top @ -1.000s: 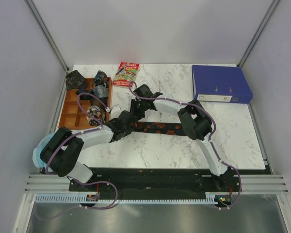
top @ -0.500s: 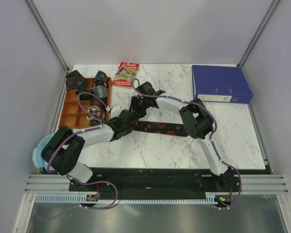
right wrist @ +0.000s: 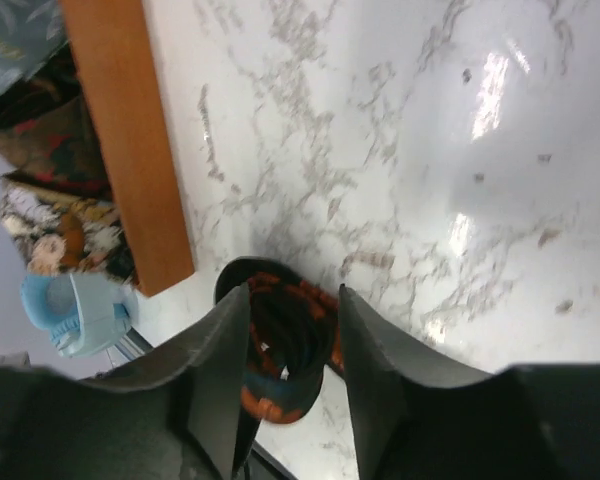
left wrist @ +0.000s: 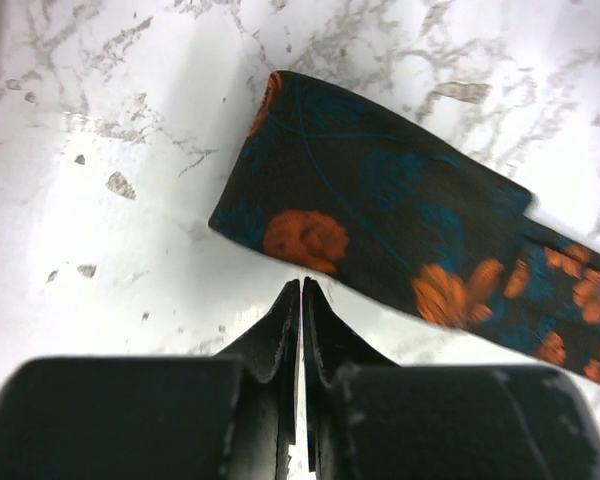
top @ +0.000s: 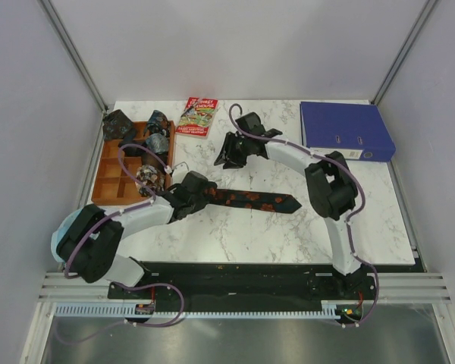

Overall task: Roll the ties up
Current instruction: Roll the tie at the center of the board.

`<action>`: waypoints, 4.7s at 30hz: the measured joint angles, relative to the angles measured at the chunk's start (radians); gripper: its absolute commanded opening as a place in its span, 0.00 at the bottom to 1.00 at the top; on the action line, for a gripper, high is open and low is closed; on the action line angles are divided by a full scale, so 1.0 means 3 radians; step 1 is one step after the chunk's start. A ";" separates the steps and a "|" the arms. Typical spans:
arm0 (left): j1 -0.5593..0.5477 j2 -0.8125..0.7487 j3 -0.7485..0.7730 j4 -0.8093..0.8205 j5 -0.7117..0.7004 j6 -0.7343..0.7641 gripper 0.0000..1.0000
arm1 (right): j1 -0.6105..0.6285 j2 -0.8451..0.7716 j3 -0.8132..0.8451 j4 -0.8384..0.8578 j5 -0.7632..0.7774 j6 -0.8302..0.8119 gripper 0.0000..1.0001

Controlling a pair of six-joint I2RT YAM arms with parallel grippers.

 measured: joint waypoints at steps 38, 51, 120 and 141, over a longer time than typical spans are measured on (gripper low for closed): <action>0.0284 -0.1199 -0.0011 -0.0694 0.0263 0.0699 0.56 | 0.0506 -0.0591 -0.1287 0.0534 0.0365 0.0264 0.00; 0.0676 -0.0497 -0.0010 0.0051 0.1088 0.1122 0.67 | 0.0355 -0.0660 -0.1517 0.0738 0.0264 0.0224 0.00; -0.0003 -0.0359 0.0846 -0.1137 -0.0009 0.1227 0.02 | 0.0706 -0.0965 -0.1692 0.1036 0.0238 0.0481 0.00; -0.0459 0.0264 0.1274 -0.1395 -0.0449 0.0968 0.02 | 0.0684 -0.0528 -0.1569 0.1137 0.0083 0.0609 0.00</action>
